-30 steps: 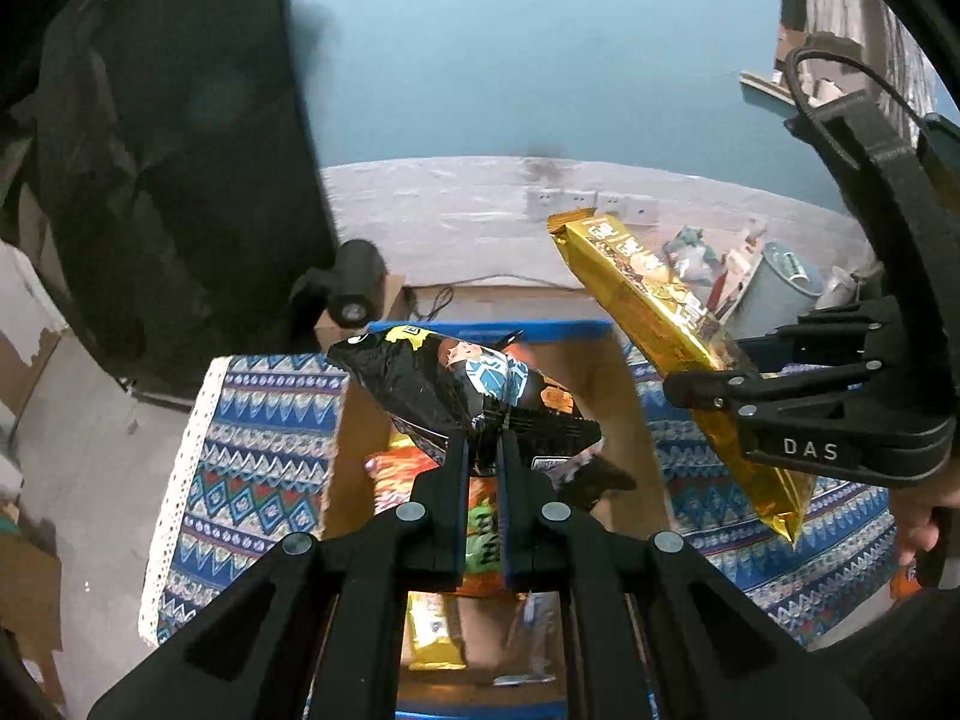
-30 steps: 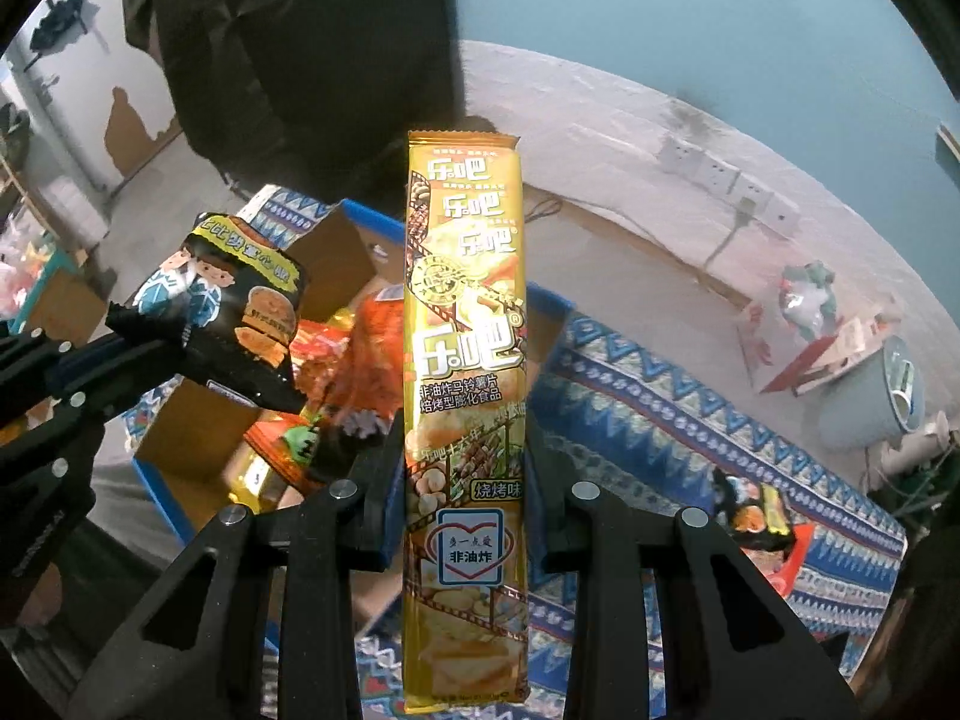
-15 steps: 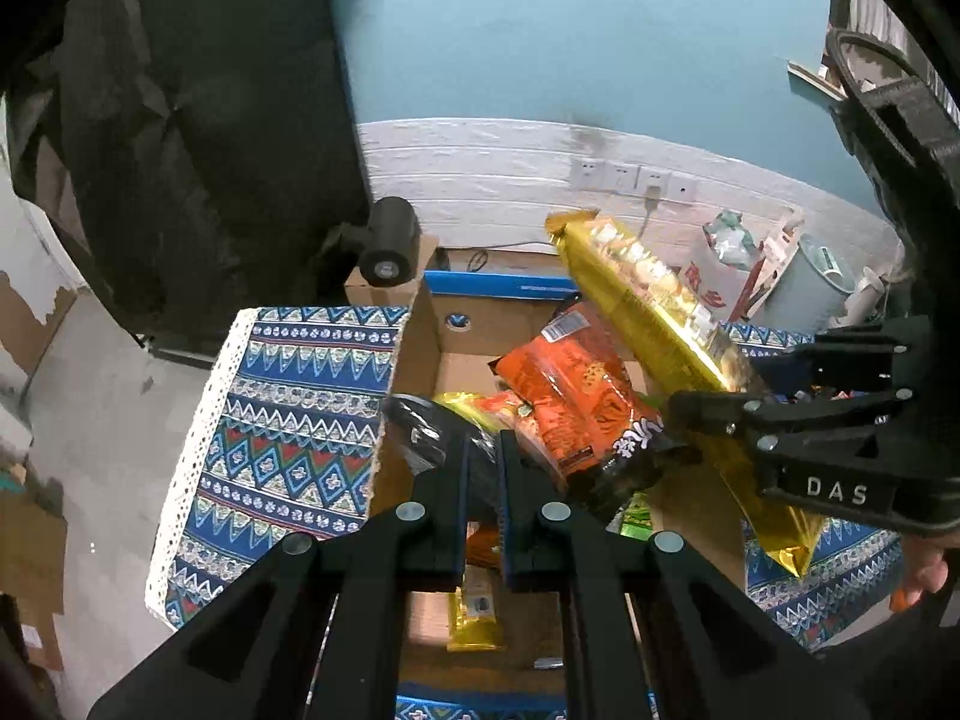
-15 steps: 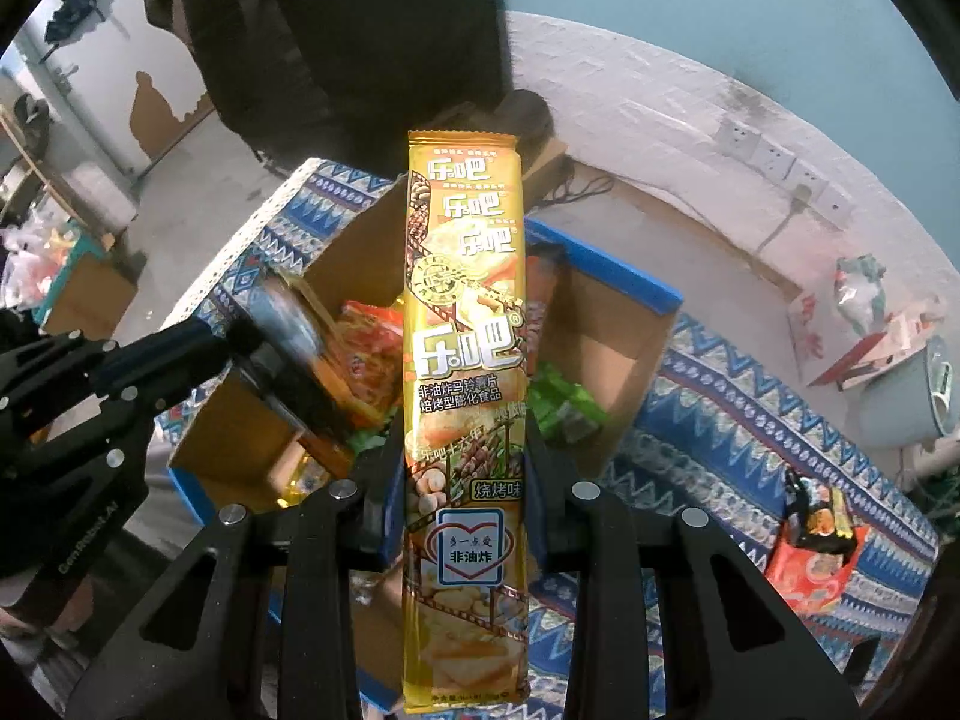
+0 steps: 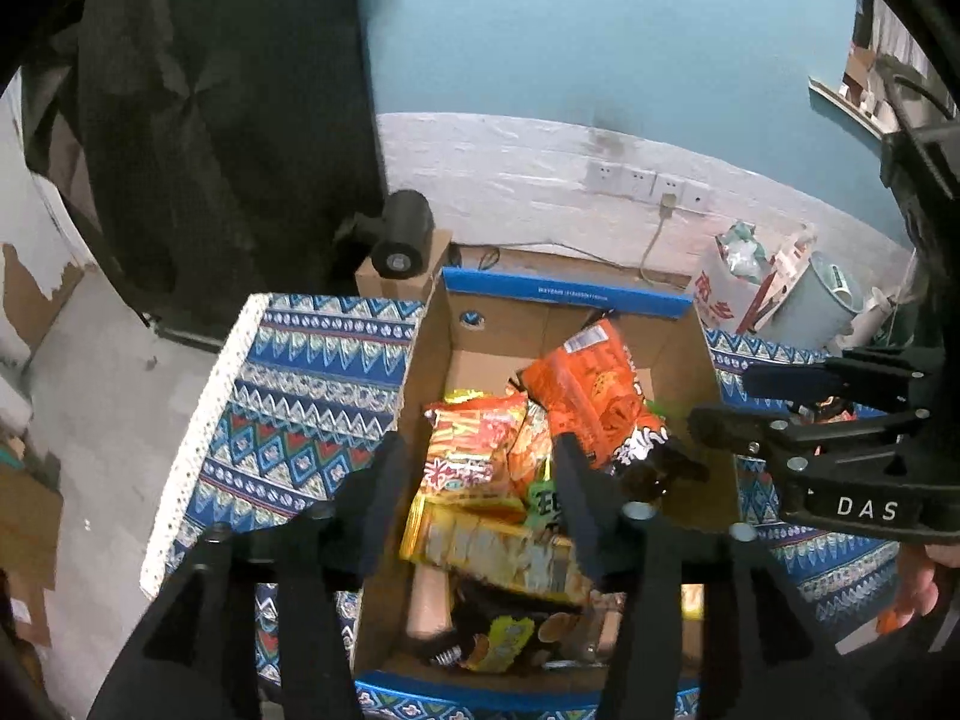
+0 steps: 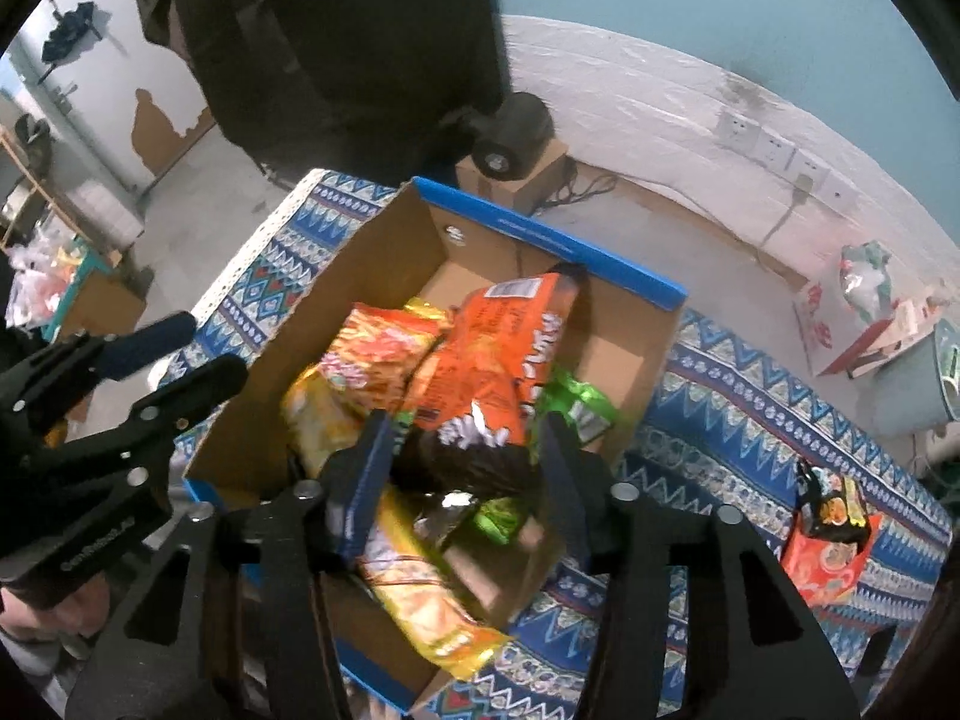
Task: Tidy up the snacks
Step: 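Lower the black bag into the box with the left tool while the right tool drops the bar in, then move both open tools from the box back to the last two snack bags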
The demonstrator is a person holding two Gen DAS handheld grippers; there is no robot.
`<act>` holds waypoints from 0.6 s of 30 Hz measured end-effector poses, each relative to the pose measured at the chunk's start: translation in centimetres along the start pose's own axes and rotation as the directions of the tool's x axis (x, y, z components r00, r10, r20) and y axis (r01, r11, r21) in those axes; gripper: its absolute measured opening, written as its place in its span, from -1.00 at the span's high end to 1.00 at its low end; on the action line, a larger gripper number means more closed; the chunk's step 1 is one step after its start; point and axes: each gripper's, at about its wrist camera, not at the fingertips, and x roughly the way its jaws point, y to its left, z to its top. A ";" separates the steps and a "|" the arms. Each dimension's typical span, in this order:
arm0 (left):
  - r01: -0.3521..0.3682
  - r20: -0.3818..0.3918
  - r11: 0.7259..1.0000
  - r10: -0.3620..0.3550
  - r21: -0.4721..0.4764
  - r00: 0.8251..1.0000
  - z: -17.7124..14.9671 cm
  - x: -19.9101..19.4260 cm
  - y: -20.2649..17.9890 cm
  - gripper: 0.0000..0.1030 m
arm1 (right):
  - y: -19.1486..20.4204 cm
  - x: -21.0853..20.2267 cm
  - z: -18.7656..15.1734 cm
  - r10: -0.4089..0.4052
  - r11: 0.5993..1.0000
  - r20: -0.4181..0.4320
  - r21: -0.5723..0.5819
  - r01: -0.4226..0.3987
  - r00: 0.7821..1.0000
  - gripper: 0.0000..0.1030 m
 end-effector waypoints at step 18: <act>0.030 -0.012 0.990 -0.028 0.137 1.000 0.1 -0.5 -6.5 -0.50 | -6.4 -2.8 -3.3 -0.090 0.989 0.003 0.115 0.089 0.996 -0.42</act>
